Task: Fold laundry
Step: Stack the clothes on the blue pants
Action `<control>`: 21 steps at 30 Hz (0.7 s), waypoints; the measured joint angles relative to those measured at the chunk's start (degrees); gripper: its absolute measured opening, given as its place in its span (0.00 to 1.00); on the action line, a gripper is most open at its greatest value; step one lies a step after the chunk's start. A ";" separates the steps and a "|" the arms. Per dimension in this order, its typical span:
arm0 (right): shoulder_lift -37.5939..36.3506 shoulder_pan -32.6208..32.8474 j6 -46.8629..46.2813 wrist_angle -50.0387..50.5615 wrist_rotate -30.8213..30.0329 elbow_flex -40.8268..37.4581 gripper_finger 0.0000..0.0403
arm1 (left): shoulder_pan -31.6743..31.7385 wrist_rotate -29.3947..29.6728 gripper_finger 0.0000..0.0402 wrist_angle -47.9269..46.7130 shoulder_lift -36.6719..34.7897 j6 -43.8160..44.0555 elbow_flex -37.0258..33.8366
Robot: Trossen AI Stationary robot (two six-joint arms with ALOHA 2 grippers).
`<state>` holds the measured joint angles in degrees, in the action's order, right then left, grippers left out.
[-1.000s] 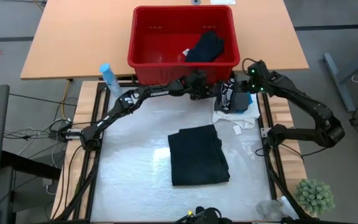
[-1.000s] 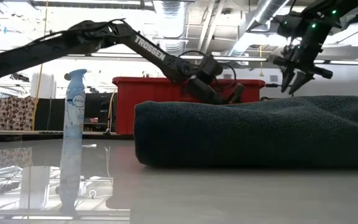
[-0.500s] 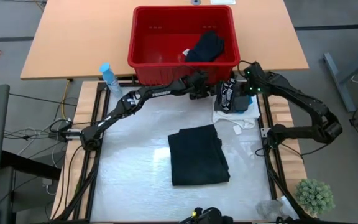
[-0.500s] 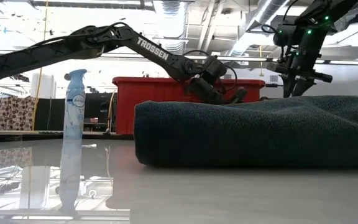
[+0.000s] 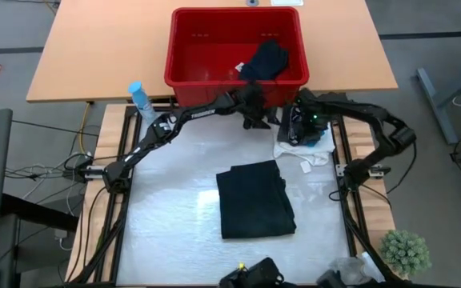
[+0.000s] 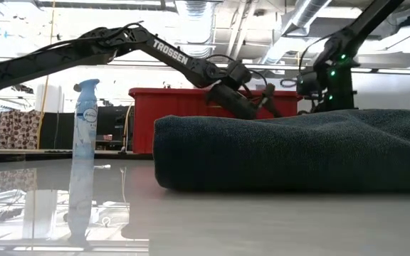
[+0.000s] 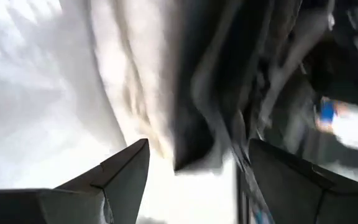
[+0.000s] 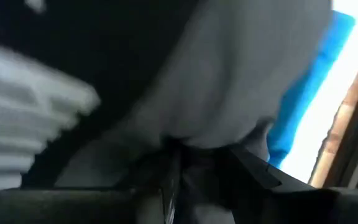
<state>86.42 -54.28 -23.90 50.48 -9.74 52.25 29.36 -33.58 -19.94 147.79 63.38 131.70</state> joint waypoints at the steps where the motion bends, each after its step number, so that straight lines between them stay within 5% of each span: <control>1: 1.72 0.02 0.02 -0.11 0.19 0.06 0.34 | 0.33 -1.90 0.66 -1.23 -0.29 -0.94 0.00; 7: 8.64 3.12 0.88 0.08 -0.97 1.02 0.34 | 2.59 -10.73 0.66 -23.43 -4.59 -18.20 -0.02; 12: 10.07 8.31 -0.33 1.10 -2.59 3.79 0.34 | 6.82 -0.27 0.66 -38.08 -9.44 -29.49 -0.07; 21: 16.31 14.39 -1.36 -0.79 3.84 14.56 0.34 | 12.25 3.91 0.66 -47.27 -15.53 -38.34 -0.26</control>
<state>102.73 -39.89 -25.26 49.70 -5.90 66.81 41.61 -29.67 -67.21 132.27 25.04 131.44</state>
